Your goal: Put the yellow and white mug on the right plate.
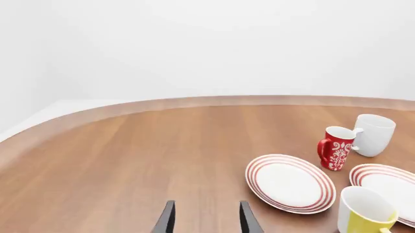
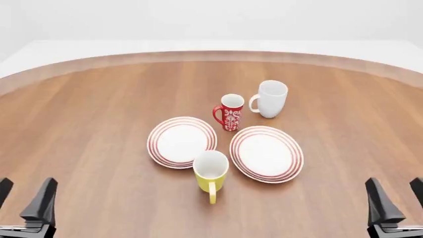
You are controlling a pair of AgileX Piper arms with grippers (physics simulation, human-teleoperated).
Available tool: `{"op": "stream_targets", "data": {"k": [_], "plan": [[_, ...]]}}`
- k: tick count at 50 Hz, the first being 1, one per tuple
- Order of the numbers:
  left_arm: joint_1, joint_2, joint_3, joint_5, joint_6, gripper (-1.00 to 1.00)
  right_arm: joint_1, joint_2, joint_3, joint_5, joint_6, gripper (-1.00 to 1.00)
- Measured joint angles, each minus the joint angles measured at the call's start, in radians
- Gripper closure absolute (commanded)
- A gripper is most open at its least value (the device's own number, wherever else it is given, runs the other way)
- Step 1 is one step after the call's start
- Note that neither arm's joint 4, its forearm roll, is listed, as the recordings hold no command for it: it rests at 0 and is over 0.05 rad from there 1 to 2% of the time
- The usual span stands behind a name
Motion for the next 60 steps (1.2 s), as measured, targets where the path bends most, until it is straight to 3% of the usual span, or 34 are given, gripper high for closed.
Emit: {"op": "stream_targets", "data": {"k": [17,33,50,60], "plan": [[0.0,0.004,-0.002,-0.001,0.0,-1.0,0.014,0.06,-0.037,0.008,-0.045,-1.0],[0.0,0.004,-0.003,-0.001,0.0,-1.0,0.18,0.315,-0.237,0.079,-0.063,-1.0],[0.0,0.005,-0.003,-0.001,0.0,-1.0,0.431,0.494,-0.47,0.24,0.031,-1.0],[0.0,0.005,-0.003,-0.001,0.0,-1.0,0.537,0.576,-0.582,0.3,0.09,-1.0]]}}
